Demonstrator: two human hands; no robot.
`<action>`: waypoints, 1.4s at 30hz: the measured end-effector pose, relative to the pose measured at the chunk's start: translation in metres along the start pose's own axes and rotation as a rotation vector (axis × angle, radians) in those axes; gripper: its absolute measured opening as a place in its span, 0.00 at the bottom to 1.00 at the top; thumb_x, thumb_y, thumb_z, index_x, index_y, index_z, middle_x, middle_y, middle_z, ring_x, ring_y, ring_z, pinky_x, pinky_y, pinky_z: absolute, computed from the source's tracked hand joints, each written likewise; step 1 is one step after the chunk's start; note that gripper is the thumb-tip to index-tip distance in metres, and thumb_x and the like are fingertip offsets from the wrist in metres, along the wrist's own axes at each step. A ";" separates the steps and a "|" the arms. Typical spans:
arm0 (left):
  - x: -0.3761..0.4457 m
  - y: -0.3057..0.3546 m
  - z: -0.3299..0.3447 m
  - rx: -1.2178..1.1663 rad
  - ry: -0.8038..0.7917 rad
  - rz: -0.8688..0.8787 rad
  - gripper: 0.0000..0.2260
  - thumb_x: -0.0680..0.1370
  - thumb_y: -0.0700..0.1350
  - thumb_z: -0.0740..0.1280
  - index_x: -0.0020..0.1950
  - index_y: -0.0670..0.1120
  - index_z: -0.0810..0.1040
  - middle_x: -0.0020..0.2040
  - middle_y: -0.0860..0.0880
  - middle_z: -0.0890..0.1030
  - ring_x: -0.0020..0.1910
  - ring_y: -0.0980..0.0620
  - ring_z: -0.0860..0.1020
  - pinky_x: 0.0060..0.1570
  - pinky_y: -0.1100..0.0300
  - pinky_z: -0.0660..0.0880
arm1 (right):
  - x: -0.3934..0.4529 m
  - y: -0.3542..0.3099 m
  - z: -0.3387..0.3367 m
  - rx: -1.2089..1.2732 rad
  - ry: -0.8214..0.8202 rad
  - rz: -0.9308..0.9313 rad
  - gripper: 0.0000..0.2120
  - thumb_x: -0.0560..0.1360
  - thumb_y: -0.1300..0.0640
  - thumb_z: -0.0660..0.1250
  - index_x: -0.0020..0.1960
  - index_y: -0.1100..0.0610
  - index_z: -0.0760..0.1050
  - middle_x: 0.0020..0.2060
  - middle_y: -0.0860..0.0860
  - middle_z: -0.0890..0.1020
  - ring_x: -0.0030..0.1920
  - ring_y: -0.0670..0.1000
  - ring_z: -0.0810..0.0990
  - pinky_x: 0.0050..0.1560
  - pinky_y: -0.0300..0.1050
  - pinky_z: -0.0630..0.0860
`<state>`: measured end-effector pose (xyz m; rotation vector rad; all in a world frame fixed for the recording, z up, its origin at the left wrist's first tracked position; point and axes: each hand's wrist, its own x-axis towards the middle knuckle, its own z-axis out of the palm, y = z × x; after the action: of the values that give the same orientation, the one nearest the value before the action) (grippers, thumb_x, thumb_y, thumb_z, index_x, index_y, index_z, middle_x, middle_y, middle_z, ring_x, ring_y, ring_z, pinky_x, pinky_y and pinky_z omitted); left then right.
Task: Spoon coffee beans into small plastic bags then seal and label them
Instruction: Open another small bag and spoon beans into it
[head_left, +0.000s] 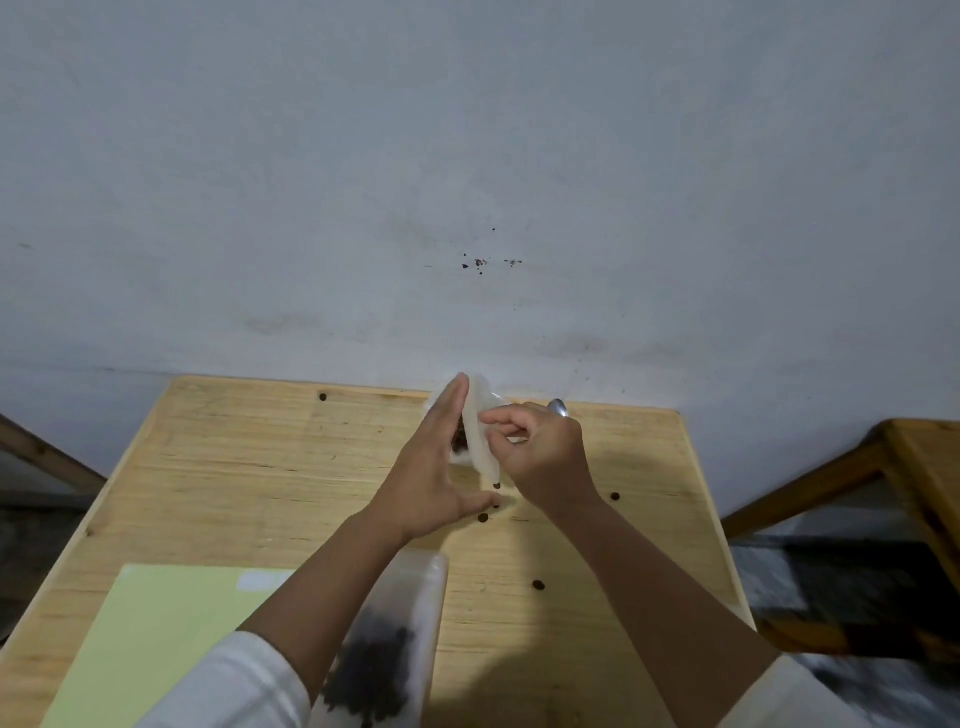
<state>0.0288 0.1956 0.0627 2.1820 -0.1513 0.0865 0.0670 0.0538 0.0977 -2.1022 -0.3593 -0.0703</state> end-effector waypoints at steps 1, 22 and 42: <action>0.003 0.001 0.000 0.004 0.001 0.014 0.56 0.63 0.49 0.80 0.76 0.52 0.41 0.76 0.61 0.46 0.73 0.68 0.46 0.65 0.79 0.48 | 0.000 -0.003 0.001 -0.001 -0.025 -0.009 0.08 0.71 0.67 0.68 0.47 0.60 0.83 0.39 0.52 0.84 0.38 0.40 0.78 0.46 0.16 0.62; 0.003 -0.008 -0.042 0.187 0.440 0.029 0.44 0.63 0.61 0.70 0.74 0.43 0.62 0.64 0.54 0.66 0.63 0.64 0.62 0.61 0.80 0.54 | -0.003 0.106 -0.003 -0.060 0.111 0.572 0.09 0.74 0.59 0.66 0.53 0.57 0.79 0.45 0.53 0.81 0.35 0.47 0.79 0.33 0.26 0.72; 0.000 -0.058 0.018 0.049 0.303 -0.308 0.50 0.62 0.65 0.69 0.77 0.46 0.53 0.66 0.51 0.62 0.66 0.55 0.64 0.65 0.51 0.69 | 0.003 0.146 0.021 -0.116 0.203 0.668 0.05 0.74 0.62 0.63 0.46 0.59 0.78 0.42 0.54 0.80 0.43 0.52 0.77 0.43 0.40 0.69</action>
<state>0.0371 0.2137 0.0056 2.1853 0.3605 0.2456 0.1090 0.0005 -0.0333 -2.2025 0.4829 0.0916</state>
